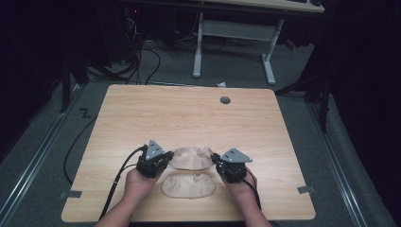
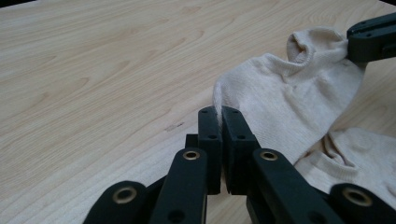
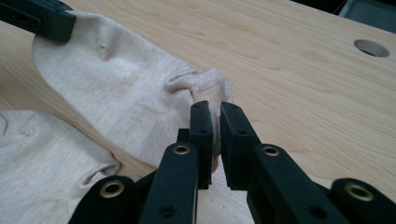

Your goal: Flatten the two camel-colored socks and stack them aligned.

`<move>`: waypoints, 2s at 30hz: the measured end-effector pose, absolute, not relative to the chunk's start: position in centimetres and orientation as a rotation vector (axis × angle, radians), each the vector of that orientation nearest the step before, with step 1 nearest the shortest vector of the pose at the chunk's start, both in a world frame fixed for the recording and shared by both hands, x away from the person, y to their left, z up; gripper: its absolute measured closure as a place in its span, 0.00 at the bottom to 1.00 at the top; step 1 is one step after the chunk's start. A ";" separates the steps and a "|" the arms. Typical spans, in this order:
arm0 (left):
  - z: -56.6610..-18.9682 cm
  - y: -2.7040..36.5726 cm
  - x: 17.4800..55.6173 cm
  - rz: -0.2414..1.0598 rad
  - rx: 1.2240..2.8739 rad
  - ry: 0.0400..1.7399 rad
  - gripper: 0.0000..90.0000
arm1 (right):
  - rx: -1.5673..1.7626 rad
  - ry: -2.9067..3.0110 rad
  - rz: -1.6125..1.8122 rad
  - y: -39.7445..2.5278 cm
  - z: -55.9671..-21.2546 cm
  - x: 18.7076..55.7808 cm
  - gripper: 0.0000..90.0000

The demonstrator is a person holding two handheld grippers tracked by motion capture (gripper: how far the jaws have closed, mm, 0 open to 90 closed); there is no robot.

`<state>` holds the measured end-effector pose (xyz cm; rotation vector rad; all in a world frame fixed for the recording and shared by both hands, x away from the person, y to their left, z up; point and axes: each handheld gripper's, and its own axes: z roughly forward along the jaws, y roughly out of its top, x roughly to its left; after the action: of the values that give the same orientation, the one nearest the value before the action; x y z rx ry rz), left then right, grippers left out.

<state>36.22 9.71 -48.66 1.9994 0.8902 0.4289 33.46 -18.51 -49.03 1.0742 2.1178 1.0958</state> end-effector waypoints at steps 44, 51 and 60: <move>-51.0 11.4 30.4 0.345 2.237 0.886 0.87 | 0.985 2.314 0.988 -17.9 -51.3 27.4 0.88; -50.6 11.7 30.6 0.351 2.191 0.891 0.65 | 1.025 2.281 1.030 -18.4 -51.1 27.6 0.82; -50.5 11.8 30.8 0.340 2.146 0.877 0.58 | 1.072 2.230 1.079 -19.3 -50.8 27.7 0.74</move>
<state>30.77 11.82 -50.50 2.1465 0.8774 0.3398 27.72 -19.30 -50.77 1.0721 2.2299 1.0792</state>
